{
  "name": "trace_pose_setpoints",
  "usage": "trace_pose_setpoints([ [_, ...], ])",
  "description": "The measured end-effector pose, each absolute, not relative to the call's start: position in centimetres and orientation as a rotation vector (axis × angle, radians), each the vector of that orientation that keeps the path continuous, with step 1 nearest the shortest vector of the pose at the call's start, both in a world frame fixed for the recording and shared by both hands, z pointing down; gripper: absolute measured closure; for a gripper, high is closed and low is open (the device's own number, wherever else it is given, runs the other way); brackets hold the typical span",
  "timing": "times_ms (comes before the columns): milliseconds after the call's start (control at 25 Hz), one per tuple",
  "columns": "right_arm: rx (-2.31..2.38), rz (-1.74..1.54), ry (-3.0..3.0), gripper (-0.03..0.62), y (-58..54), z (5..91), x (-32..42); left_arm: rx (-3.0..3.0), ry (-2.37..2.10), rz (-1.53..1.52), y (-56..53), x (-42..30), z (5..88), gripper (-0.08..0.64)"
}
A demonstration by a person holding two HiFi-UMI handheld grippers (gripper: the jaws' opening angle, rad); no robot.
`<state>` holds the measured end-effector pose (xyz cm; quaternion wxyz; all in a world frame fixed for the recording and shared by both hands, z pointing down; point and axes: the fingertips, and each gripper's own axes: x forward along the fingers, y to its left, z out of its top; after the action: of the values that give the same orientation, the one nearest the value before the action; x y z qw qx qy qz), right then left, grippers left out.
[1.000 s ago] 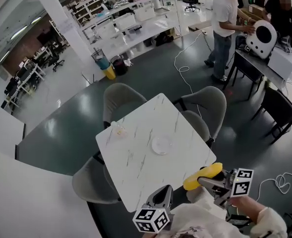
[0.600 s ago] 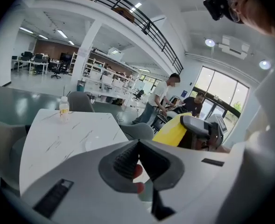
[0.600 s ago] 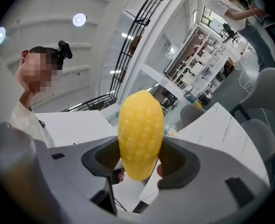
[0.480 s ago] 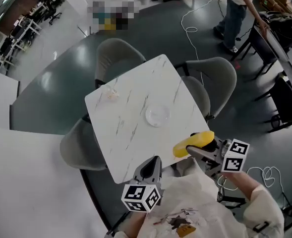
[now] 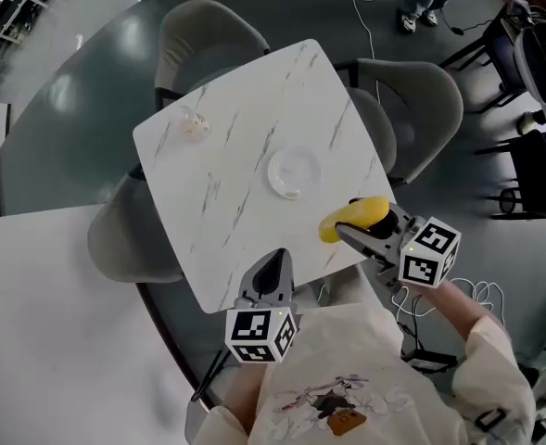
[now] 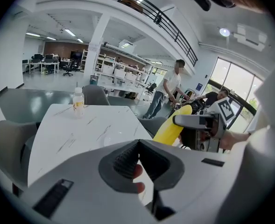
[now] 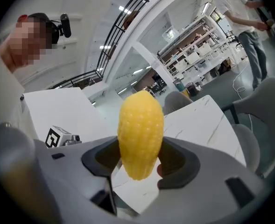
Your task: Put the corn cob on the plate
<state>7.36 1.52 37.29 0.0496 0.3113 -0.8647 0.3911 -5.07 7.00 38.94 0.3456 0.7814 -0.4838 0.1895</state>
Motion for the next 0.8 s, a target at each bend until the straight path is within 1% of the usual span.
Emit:
trace_pose_setpoints([
  [160,0.979,1.147,-2.544,0.345,-0.3,40.3,6.7,2.012,-1.214,0.527,5.7,-5.2,41.5,0.551],
  [440,0.983,0.973,-2.330,0.345,-2.3,47.2,5.5,1.994,-1.155,0.555,4.1,-5.3,46.2,0.551],
  [640,0.958,0.883,-2.184,0.345,-3.8,52.3,4.3,1.961,-1.144,0.558,2.6,-6.3,49.8,0.551],
  [800,0.953,0.825,-2.107,0.345,-5.1,54.7,3.3,1.949,-1.143,0.567,1.5,-7.2,51.7,0.551],
])
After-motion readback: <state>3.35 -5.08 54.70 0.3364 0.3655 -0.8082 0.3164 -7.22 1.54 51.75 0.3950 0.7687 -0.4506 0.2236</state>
